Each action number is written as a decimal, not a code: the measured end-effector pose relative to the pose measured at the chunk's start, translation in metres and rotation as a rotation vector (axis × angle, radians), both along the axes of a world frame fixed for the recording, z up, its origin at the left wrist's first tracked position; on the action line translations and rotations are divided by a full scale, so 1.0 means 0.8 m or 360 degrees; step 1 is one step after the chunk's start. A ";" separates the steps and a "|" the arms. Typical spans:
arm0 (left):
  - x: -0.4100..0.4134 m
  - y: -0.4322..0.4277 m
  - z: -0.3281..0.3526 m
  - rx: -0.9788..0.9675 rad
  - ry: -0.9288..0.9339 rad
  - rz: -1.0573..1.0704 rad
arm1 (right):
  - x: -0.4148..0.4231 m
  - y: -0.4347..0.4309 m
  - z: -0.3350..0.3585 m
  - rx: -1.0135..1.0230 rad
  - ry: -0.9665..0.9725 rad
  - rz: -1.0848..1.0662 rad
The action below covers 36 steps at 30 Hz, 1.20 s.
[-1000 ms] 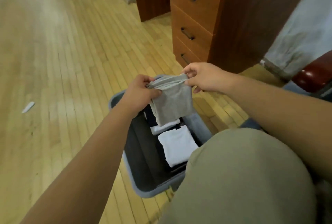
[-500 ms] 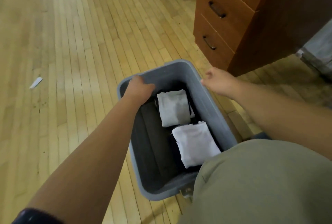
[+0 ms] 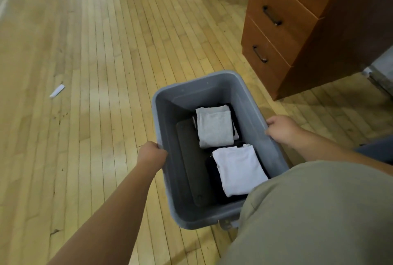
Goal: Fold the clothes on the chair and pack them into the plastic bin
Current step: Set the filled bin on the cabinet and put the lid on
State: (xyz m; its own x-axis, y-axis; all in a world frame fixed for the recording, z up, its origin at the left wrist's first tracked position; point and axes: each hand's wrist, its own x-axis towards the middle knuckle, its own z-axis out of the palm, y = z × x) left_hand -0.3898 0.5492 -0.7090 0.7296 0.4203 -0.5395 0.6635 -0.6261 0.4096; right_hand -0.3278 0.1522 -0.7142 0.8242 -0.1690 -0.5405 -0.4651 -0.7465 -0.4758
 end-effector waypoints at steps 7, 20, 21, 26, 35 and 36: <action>0.061 0.015 0.114 -0.0269 -0.0277 0.0217 | 0.043 0.006 0.112 0.0354 -0.0083 -0.0325; 0.095 0.022 0.409 -0.0362 -0.1005 0.0128 | 0.061 0.036 0.423 0.0211 -0.0762 -0.0379; 0.097 0.021 0.419 -0.0348 -0.1022 0.0115 | 0.060 0.034 0.431 0.0221 -0.0795 -0.0396; 0.123 0.005 0.425 -0.0264 -0.0979 0.0192 | 0.084 0.017 0.435 0.0320 -0.0793 -0.0451; 0.192 -0.039 0.429 -0.0167 -0.0682 0.0349 | 0.149 -0.015 0.436 0.0323 -0.0448 -0.0377; 0.197 -0.041 0.438 -0.0174 -0.0644 0.0355 | 0.153 -0.017 0.447 0.0293 -0.0433 -0.0352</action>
